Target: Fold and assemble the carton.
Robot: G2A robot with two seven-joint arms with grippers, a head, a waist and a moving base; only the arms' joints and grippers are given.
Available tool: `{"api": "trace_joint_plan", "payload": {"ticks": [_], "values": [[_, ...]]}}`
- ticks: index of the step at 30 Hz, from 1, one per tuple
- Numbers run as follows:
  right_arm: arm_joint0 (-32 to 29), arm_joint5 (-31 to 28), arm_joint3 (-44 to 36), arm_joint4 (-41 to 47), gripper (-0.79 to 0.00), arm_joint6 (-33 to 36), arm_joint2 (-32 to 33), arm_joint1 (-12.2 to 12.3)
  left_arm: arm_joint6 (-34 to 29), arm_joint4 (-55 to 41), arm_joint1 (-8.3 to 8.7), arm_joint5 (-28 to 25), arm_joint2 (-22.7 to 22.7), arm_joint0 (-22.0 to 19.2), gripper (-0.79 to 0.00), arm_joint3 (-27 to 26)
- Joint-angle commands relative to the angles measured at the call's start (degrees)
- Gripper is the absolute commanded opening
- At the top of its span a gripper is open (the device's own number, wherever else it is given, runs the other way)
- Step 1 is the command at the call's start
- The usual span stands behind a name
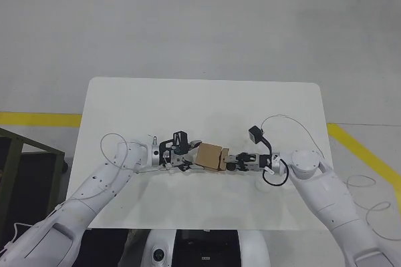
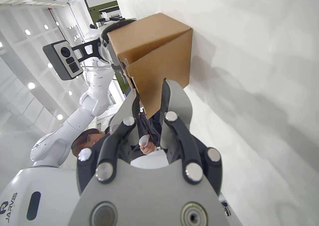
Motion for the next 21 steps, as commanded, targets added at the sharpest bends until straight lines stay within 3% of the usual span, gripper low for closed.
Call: {"api": "trace_joint_plan", "payload": {"ticks": [1, 21], "values": [[0.05, 0.02, -0.11, 0.03, -0.65, -0.03, -0.07, -0.03, 0.06, 0.05, 0.01, -0.12, -0.01, 0.02, -0.249, -0.1], [1.73, -0.1, -0.17, -0.93, -0.683, -1.13, -1.72, -0.66, 0.04, 0.05, -0.12, -0.33, 0.21, 0.05, -0.256, -0.82]]}}
